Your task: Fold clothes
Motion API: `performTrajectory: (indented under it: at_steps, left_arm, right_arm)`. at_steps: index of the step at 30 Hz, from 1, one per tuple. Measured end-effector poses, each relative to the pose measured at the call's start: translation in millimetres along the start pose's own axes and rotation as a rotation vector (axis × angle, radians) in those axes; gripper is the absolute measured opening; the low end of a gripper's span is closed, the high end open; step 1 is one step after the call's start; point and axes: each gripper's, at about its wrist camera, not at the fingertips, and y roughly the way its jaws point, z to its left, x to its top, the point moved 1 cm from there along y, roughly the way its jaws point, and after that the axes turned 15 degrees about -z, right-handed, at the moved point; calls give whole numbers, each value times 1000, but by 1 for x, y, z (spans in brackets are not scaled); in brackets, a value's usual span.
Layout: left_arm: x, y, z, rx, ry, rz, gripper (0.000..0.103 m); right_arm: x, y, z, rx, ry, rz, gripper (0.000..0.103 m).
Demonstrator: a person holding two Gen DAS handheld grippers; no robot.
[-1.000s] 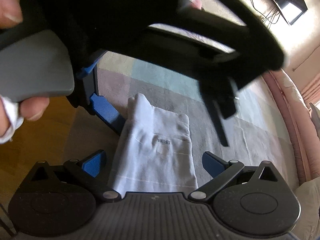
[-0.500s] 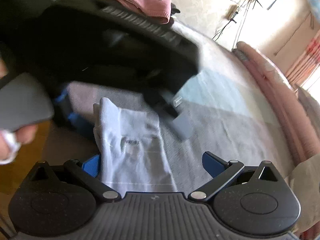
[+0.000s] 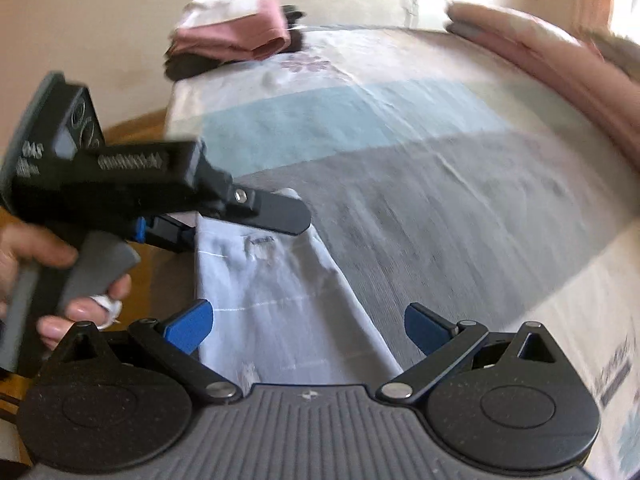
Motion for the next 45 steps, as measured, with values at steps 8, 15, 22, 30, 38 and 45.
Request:
performTrajectory:
  at_steps: [8,15,22,30,38,45]
  left_arm:
    - [1,5,-6,2,180,-20,79]
    - [0,2,-13,103,337,-9,20]
    - [5,-7,-23,90,372,-2,12]
    - [9,-21,-44,9,383,-37,12]
    - [10,-25,-51,-39,364,-48,12]
    - [13,-24,-48,-57,331,-45,12]
  right_arm:
    - [-23,-62,-34,-70,152,-55,103]
    - [-62,-95,-57,-103,370,-69,103]
    - [-77,-83,-67,20,588,-58,103]
    - [-74,-47,-80,221,892,-77,103]
    - [-73,1,-105,201,1173,-88,103]
    - [-71,23,-113,95,1230,-43,103]
